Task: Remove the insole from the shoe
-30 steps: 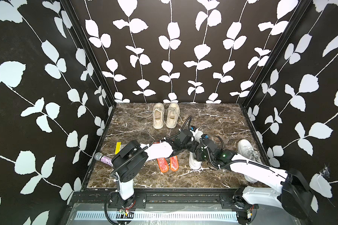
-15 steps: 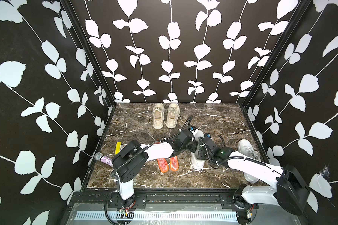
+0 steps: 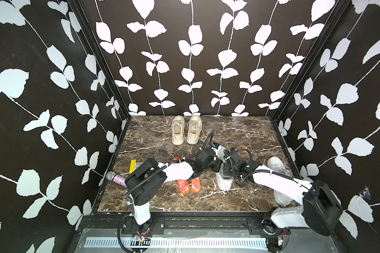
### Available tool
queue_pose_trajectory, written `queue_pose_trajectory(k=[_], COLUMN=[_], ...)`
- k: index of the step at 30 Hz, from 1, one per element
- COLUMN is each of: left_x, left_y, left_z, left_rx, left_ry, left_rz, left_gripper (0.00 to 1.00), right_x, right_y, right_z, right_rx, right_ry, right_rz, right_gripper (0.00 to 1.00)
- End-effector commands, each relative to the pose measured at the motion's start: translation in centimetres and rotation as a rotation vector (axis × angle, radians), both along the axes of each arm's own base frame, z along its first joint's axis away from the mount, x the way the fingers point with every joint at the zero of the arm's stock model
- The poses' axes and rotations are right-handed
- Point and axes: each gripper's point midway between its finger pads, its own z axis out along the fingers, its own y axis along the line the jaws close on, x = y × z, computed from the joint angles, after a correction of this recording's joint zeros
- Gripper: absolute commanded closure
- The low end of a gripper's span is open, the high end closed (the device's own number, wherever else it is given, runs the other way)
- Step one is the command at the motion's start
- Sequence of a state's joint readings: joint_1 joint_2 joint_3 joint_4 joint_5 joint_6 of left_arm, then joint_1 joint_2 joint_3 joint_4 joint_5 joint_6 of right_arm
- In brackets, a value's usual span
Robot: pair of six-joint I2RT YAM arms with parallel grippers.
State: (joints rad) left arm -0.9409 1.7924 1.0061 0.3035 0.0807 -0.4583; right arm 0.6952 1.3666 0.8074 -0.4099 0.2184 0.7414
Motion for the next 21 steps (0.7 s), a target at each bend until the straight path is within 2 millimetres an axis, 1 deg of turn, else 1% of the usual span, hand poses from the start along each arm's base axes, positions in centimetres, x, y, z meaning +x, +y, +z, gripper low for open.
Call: queue_pose_trajectory(k=[1, 4, 5, 6, 7, 8, 9, 10, 11, 14, 16, 17, 19, 21], left_x=[-1.2, -1.3, -1.4, -1.4, -1.4, -1.4, -1.4, -1.4, -1.4, -1.5, -1.5, -1.5, -1.5, -1.6], left_y=[1.0, 1.1, 1.1, 1.2, 1.2, 1.1, 0.9, 0.7, 0.5, 0.1, 0.1, 0.2, 0.4, 0.8], left_z=[1.2, 1.1, 1.1, 1.1, 1.1, 1.1, 1.1, 1.2, 1.3, 1.6, 1.6, 1.5, 1.3, 1.2], left_rx=[-0.006, 0.000, -0.002, -0.005, -0.007, -0.012, -0.021, -0.026, -0.033, -0.055, -0.057, -0.055, -0.047, -0.035], left_ry=[0.009, 0.012, 0.012, 0.014, 0.016, 0.020, 0.027, 0.034, 0.043, 0.052, 0.054, 0.055, 0.054, 0.046], left_rz=[-0.021, -0.023, -0.022, -0.020, -0.019, -0.017, -0.019, -0.019, -0.022, -0.022, -0.020, -0.018, -0.013, -0.007], left_gripper=[1.00, 1.00, 1.00, 1.00, 1.00, 1.00, 1.00, 1.00, 1.00, 1.00, 1.00, 1.00, 1.00, 1.00], right_x=[-0.7, -0.8, -0.8, -0.6, -0.3, -0.3, -0.4, -0.4, -0.4, -0.3, -0.3, -0.3, -0.3, -0.5], right_y=[-5.6, -6.3, -6.2, -5.3, -3.9, -2.0, -0.8, -0.4, -0.4, -1.3, -1.1, -1.3, -2.4, -4.1], right_z=[-1.8, -1.7, -1.6, -1.5, -1.4, -1.4, -1.3, -1.4, -1.7, -2.5, -3.0, -3.0, -3.0, -2.6], right_rx=[-0.214, -0.228, -0.215, -0.176, -0.120, -0.034, 0.016, 0.026, 0.014, -0.069, -0.080, -0.095, -0.146, -0.208], right_ry=[0.064, 0.069, 0.064, 0.050, 0.037, 0.025, 0.016, 0.018, 0.031, 0.080, 0.095, 0.102, 0.105, 0.093], right_rz=[-0.120, -0.144, -0.136, -0.097, -0.040, 0.033, 0.072, 0.076, 0.074, 0.051, 0.065, 0.063, 0.032, -0.019], right_gripper=[0.76, 0.76, 0.76, 0.76, 0.76, 0.75, 0.74, 0.74, 0.74, 0.75, 0.75, 0.75, 0.74, 0.73])
